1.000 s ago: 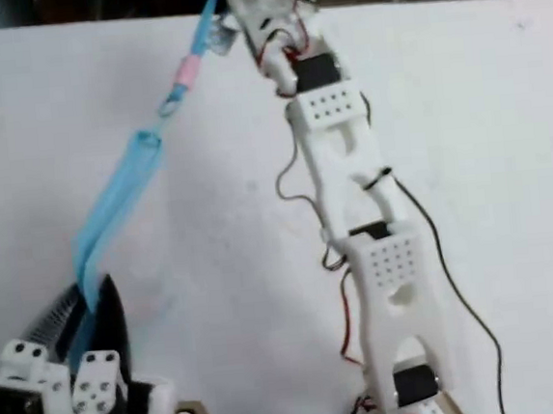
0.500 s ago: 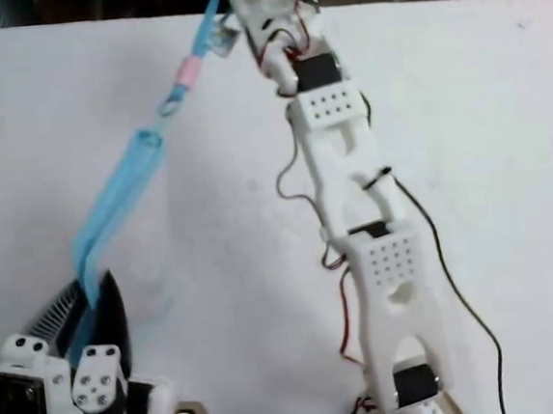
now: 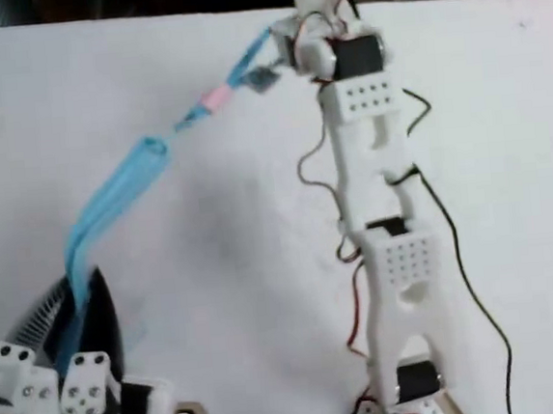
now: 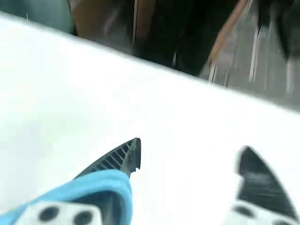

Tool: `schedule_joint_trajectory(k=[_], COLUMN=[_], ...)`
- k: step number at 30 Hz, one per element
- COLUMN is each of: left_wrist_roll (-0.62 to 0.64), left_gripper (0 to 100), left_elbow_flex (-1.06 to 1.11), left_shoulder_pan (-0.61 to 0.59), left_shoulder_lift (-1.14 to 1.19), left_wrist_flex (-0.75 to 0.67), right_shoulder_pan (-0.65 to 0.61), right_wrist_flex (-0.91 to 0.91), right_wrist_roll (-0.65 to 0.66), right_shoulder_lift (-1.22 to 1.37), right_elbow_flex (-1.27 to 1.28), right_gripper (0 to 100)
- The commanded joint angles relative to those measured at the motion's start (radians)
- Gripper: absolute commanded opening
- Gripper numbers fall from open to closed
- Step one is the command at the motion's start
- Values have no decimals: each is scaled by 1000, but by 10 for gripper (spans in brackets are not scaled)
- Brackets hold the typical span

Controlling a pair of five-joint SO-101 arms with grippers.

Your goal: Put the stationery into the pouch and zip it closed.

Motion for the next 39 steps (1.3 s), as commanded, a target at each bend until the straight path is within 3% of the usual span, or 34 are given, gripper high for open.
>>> schedule_joint_trajectory(k=[1, 4, 10, 19, 25, 27, 30, 39], left_wrist_roll=[3, 3, 2, 2, 2, -9, -124, -161], left_gripper=[23, 23, 23, 23, 23, 24, 24, 27], left_elbow_flex=[8, 58, 196, 385, 427, 445, 489, 637], left_shoulder_pan=[-4, -4, -4, -4, -5, -5, -5, -44], left_shoulder_lift=[-7, -7, -7, -5, -5, -5, -5, -1], left_wrist_flex=[-64, -112, -259, -445, -511, -509, -519, -766], right_shoulder_pan=[-45, -111, -222, -444, -509, -506, -464, -153], right_wrist_flex=[242, 364, 360, 363, 363, 361, 361, 361], right_wrist_roll=[6, 6, 6, 5, -3, -3, -3, -5], right_shoulder_lift=[-91, -119, -194, -357, -473, -519, -593, -774], right_elbow_flex=[-124, -226, -333, -319, -178, -140, -103, 35], right_gripper=[501, 501, 501, 501, 501, 501, 501, 501])
